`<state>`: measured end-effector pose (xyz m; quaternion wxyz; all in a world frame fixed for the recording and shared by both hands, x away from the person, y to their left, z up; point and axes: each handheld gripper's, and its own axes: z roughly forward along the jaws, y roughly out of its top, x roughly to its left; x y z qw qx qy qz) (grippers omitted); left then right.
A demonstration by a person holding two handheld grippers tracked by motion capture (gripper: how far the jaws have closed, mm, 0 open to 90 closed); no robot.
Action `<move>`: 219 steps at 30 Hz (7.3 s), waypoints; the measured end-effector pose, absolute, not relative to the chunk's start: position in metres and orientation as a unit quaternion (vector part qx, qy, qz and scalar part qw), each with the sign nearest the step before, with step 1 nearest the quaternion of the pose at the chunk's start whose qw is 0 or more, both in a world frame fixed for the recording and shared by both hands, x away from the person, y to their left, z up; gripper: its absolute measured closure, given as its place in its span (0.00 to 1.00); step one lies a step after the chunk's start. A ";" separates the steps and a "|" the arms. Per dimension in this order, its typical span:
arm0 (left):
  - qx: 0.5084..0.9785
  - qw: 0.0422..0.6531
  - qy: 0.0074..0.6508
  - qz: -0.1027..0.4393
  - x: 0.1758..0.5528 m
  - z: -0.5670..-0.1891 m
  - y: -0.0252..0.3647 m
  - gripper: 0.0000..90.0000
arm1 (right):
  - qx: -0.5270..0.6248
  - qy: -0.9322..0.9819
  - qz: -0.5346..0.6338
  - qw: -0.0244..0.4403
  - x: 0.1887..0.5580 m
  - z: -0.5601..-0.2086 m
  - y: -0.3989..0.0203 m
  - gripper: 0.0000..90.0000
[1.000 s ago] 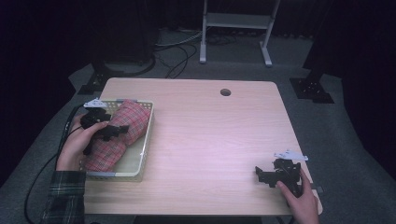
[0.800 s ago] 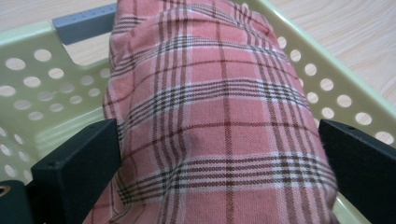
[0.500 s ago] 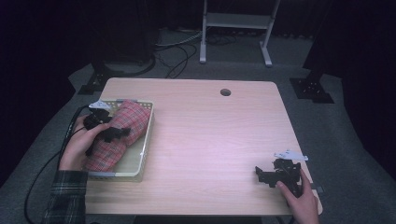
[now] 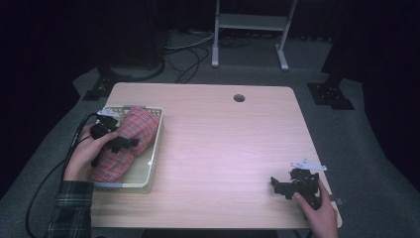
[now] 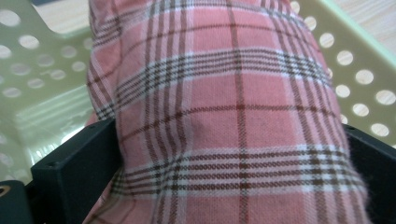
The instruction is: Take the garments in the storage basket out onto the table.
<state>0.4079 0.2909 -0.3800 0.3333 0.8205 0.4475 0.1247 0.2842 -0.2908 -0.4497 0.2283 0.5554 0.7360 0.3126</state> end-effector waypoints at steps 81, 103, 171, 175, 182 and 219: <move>0.797 0.418 0.423 0.108 0.391 -0.338 0.303 0.51 | 0.556 0.736 0.313 0.228 0.284 -0.450 -0.291 0.00; 0.721 0.560 0.369 0.174 0.369 -0.298 0.301 0.52 | 0.555 0.736 0.313 0.228 0.284 -0.450 -0.291 0.00; 0.635 0.692 0.283 0.194 0.318 -0.252 0.132 0.53 | 0.555 0.736 0.313 0.228 0.284 -0.450 -0.291 0.00; 0.635 0.695 0.279 0.191 0.318 -0.256 0.122 0.53 | 0.555 0.736 0.313 0.228 0.284 -0.450 -0.291 0.00; 0.645 0.689 0.270 0.190 0.322 -0.267 0.102 0.53 | 0.555 0.736 0.313 0.228 0.284 -0.450 -0.291 0.00; 0.757 0.572 0.297 0.109 0.363 -0.367 0.010 0.53 | 0.555 0.736 0.313 0.229 0.284 -0.450 -0.291 0.00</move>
